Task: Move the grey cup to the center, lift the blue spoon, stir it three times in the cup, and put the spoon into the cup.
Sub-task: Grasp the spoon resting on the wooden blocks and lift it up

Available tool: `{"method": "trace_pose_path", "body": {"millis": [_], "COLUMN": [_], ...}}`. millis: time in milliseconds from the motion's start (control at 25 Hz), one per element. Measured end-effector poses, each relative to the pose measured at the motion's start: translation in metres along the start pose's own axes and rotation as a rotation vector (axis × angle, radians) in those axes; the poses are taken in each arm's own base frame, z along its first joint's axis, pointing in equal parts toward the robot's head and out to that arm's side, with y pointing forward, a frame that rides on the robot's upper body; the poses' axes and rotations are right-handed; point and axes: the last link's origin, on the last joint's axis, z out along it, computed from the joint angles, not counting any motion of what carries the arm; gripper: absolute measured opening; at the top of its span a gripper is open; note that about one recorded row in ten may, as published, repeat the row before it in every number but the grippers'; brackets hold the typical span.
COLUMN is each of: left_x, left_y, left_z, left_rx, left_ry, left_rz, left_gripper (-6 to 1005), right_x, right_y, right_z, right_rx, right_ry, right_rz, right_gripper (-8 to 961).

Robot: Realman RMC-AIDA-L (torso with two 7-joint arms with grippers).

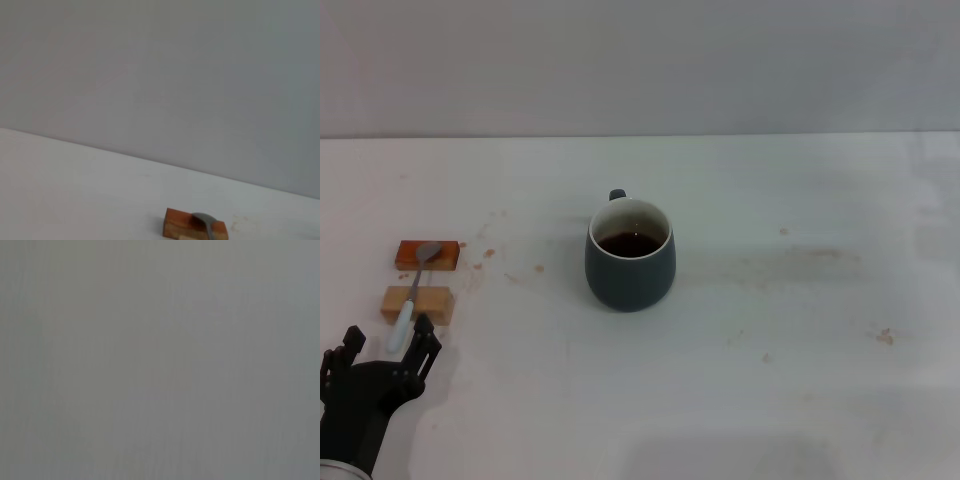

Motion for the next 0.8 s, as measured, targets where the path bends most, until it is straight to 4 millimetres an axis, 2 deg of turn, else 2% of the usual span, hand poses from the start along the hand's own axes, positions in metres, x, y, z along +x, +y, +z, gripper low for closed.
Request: {"method": "trace_pose_path", "body": {"millis": [800], "left_x": [-0.0063], "left_y": [0.0027], "left_z": [0.0101], "left_rx": [-0.016], "left_ry": [-0.019], "left_rz": [0.005], "left_gripper": [699], "right_x": [-0.0022], "right_y": [-0.0008], "right_z": [0.0013], "right_rx": [0.001], "right_ry": [-0.009], "right_rz": [-0.011], "right_gripper": [545]}}
